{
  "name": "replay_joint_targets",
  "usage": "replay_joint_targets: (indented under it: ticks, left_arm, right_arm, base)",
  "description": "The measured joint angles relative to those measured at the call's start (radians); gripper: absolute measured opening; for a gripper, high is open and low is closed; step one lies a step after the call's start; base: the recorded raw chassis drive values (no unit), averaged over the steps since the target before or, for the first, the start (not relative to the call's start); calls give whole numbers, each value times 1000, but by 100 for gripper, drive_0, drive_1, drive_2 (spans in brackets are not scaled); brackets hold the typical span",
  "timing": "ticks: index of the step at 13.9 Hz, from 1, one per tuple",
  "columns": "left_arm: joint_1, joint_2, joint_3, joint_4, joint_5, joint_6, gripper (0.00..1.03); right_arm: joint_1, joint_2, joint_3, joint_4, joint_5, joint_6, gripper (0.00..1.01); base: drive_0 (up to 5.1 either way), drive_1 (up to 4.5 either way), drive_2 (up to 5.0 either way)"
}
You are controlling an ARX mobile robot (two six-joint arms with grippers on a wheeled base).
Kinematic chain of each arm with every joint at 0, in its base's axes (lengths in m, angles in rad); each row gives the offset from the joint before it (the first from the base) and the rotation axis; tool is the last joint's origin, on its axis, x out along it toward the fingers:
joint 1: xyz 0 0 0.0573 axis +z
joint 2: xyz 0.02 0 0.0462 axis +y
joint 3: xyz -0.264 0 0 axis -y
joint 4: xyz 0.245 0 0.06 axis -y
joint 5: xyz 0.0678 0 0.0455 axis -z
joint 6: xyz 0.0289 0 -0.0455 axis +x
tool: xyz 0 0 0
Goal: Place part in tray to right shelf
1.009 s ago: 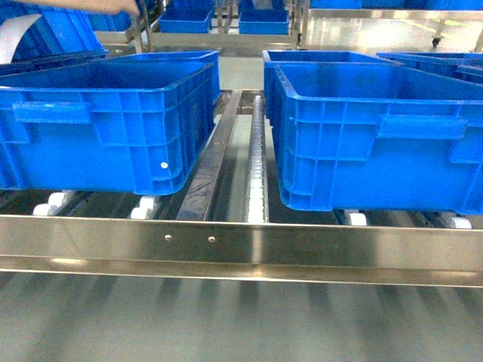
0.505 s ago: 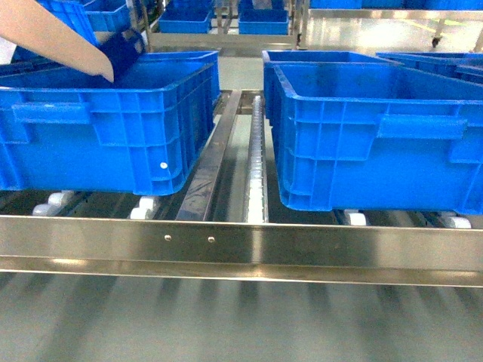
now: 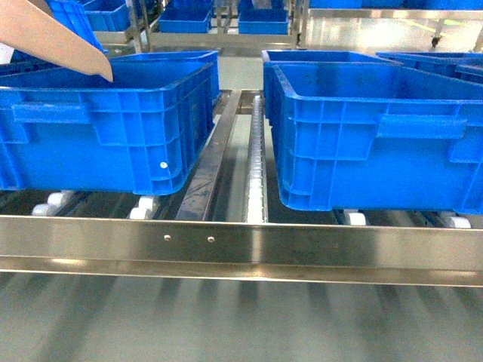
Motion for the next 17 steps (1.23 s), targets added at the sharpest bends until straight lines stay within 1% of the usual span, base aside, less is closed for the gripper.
replay_joint_targets:
  ticks: [1, 2, 3, 4, 5, 6, 7, 8, 9, 10, 11, 12, 13, 14, 15, 17]
  left_arm:
    - [5, -99, -97, -18, 39, -46, 14]
    - [21, -248, -237, -14, 78, -89, 14]
    - [49, -356, -338, -18, 143, -135, 14]
    - [120, -528, -512, -54, 206, -231, 14]
    - [148, -625, -626, -53, 226, -296, 14]
    - [154, -684, -693, -54, 236, -325, 14]
    - [159, -829, -811, -160, 363, -299, 14]
    - [144, -925, -875, -291, 583, -93, 14]
    - [101, -967, -927, -313, 674, 171, 14]
    - [67, -1048, -992, -303, 609, 547, 14]
    - [31, -1096, -1033, -309, 587, 636, 14]
    - [11, -1124, -1061, -319, 572, 657, 14]
    - [-3, -1152, -1081, -334, 558, 668, 14]
    - [-81, -1189, -1099, -346, 458, 681, 14]
    - [-109, -1223, -1114, -358, 467, 677, 14]
    - [-100, -1267, -1134, -385, 451, 678, 14]
  right_arm:
    - [0, 0, 0, 0, 0, 0, 98]
    - [0, 0, 0, 0, 0, 0, 98]
    - [0, 0, 0, 0, 0, 0, 98]
    - [0, 0, 0, 0, 0, 0, 98]
    - [0, 0, 0, 0, 0, 0, 98]
    - [0, 0, 0, 0, 0, 0, 98]
    - [0, -1, 0, 3, -4, 1, 96]
    - [-17, -27, -24, 23, -31, 1, 83]
    - [-55, -82, -87, 35, -54, 1, 69]
    - [-108, -144, -180, 41, -108, 2, 41]
    - [-137, -200, -229, 42, -141, 2, 21]
    - [-156, -230, -253, 40, -154, 3, 8]
    - [-172, -259, -276, 33, -171, 7, 2]
    - [-224, -294, -302, 16, -242, 7, 2]
    - [-280, -323, -319, 7, -265, 7, 2]
    - [-279, -374, -341, -18, -279, 8, 2]
  base:
    - [0, 0, 0]
    - [0, 0, 0]
    - [0, 0, 0]
    - [0, 0, 0]
    - [0, 0, 0]
    - [0, 0, 0]
    - [0, 0, 0]
    - [0, 0, 0]
    - [0, 0, 0]
    - [0, 0, 0]
    - [0, 0, 0]
    - [0, 0, 0]
    - [0, 0, 0]
    - [0, 0, 0]
    - [0, 0, 0]
    - [0, 0, 0]
